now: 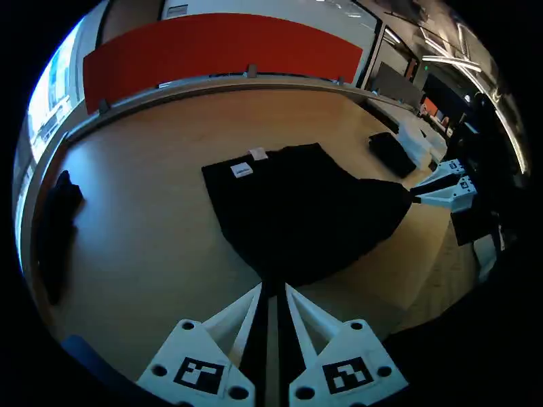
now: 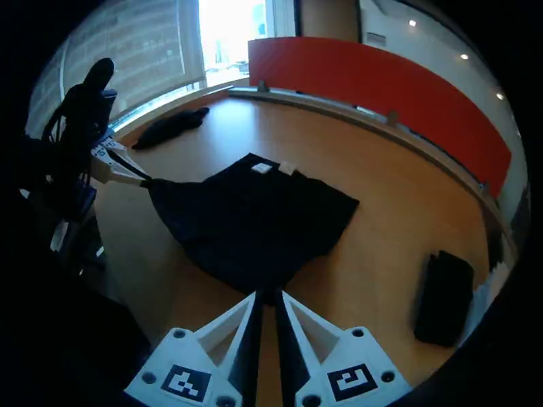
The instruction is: Fold towel
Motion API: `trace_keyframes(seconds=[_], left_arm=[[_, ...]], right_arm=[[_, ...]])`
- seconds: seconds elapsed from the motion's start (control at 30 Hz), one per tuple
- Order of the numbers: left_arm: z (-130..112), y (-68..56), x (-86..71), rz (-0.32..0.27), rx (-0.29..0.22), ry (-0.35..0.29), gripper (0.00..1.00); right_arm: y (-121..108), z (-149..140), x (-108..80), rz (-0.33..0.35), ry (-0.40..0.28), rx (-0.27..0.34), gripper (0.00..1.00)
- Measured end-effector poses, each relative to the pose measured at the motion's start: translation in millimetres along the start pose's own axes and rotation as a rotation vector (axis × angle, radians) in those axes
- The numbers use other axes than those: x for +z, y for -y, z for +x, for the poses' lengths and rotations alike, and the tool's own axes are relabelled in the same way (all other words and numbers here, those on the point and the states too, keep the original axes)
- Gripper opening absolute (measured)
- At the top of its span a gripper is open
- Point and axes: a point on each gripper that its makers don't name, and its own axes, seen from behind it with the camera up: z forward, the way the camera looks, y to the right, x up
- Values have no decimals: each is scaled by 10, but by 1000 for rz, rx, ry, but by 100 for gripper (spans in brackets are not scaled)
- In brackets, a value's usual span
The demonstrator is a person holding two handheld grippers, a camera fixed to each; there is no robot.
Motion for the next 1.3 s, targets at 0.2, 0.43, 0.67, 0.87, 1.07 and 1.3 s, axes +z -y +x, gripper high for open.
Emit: trace_keyframes(seconds=[0.2,0.43,0.67,0.87,1.07,1.3], left_arm=[[21,-42,-103,-11,-9,-7,8],[80,-41,-122,-12,-11,-19,8],[267,26,-117,-4,-32,-50,8],[513,133,-33,14,-48,-86,8],[787,240,119,30,-60,-120,8],[1006,412,352,48,-93,-133,8]], right_arm=[[38,52,-85,4,-11,15,13],[4,108,-71,0,-14,5,13],[-135,277,-30,-21,-30,-14,13],[-356,473,76,-48,-41,-31,13],[-598,647,245,-75,-44,-43,13],[-838,809,460,-102,-37,-47,13]])
